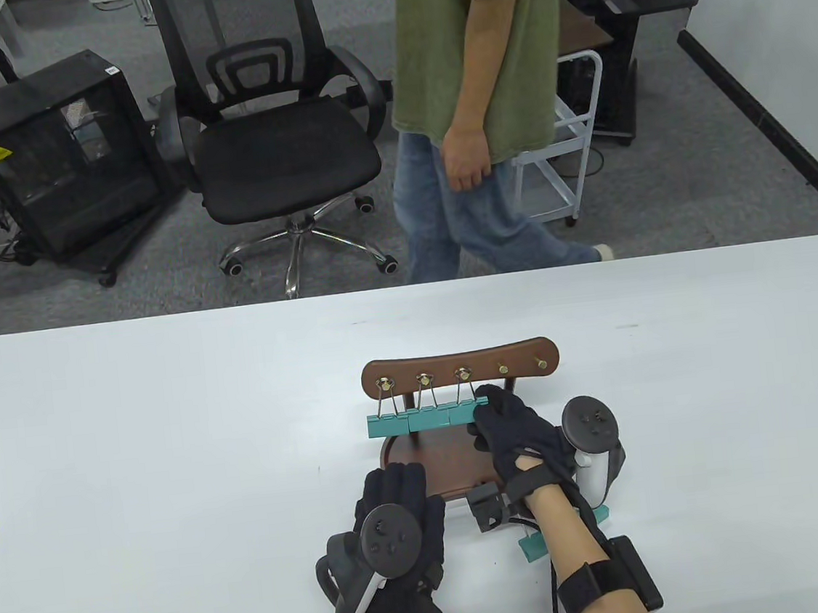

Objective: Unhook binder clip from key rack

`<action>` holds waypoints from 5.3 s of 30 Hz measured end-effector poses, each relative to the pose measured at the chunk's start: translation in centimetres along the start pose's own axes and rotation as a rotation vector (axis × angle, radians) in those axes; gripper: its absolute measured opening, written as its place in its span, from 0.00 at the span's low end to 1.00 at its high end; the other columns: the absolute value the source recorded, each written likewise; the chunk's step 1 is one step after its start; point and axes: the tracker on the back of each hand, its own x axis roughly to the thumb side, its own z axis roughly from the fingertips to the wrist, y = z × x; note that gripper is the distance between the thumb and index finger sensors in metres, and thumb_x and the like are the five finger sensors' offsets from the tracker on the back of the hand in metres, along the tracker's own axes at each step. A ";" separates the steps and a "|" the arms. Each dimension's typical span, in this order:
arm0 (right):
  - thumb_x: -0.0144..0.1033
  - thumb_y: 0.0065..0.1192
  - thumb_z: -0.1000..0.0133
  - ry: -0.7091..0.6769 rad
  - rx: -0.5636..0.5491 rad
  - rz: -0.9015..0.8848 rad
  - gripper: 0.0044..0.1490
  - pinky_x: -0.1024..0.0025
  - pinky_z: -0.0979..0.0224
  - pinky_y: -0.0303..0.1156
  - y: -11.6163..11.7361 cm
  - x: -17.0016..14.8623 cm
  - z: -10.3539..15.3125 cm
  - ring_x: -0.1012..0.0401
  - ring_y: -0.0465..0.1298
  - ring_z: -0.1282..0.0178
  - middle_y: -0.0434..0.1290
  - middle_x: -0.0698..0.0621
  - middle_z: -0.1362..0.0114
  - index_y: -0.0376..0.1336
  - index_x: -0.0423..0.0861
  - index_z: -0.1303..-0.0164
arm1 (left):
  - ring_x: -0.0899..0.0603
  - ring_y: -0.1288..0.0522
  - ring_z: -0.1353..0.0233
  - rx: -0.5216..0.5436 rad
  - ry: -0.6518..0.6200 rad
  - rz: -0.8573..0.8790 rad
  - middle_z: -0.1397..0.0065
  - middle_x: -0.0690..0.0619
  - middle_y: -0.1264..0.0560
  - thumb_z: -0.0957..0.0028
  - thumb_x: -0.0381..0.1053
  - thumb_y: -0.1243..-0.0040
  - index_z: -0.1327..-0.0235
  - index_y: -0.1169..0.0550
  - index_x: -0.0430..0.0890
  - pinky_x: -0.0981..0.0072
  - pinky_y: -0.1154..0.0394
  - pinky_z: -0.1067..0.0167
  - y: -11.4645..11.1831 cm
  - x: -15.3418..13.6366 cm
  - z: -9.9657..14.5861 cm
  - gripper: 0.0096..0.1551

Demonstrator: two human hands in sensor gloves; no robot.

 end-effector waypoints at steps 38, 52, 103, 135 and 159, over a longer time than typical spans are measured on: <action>0.41 0.68 0.56 -0.013 0.051 -0.137 0.33 0.56 0.46 0.82 -1.4 0.3 0.4 0.43 0.81 0.46 0.78 0.36 0.42 0.64 0.45 0.39 | 0.37 0.44 0.15 -0.005 0.004 0.005 0.15 0.49 0.37 0.42 0.64 0.54 0.20 0.32 0.53 0.42 0.42 0.26 0.1 0.1 0.1 0.36; 0.44 0.71 0.58 -0.024 0.112 -0.121 0.33 0.58 0.50 0.84 -3.7 0.3 2.7 0.44 0.83 0.50 0.80 0.38 0.44 0.65 0.46 0.43 | 0.37 0.43 0.15 -0.009 0.005 -0.002 0.15 0.49 0.36 0.42 0.64 0.54 0.20 0.32 0.53 0.42 0.42 0.26 0.1 0.1 0.1 0.36; 0.49 0.71 0.57 0.255 0.199 0.895 0.28 0.66 0.83 0.86 0.9 -1.2 5.1 0.55 0.89 0.85 0.89 0.42 0.75 0.75 0.37 0.64 | 0.37 0.44 0.15 0.001 0.016 0.023 0.15 0.49 0.37 0.42 0.64 0.54 0.20 0.32 0.53 0.42 0.42 0.26 0.4 -0.1 0.3 0.36; 0.52 0.67 0.56 0.093 0.141 1.161 0.25 0.64 0.79 0.85 0.9 1.1 5.7 0.51 0.88 0.80 0.88 0.43 0.73 0.77 0.42 0.67 | 0.37 0.44 0.15 0.005 0.016 0.012 0.15 0.49 0.36 0.42 0.64 0.54 0.20 0.32 0.53 0.42 0.42 0.26 0.5 -0.1 0.4 0.36; 0.57 0.58 0.54 -0.223 -0.081 1.181 0.41 0.48 0.28 0.60 -7.7 4.5 7.8 0.44 0.56 0.25 0.57 0.44 0.23 0.56 0.49 0.33 | 0.37 0.44 0.15 0.000 -0.001 -0.005 0.14 0.49 0.37 0.43 0.66 0.57 0.20 0.33 0.52 0.42 0.43 0.25 0.5 -0.1 0.5 0.39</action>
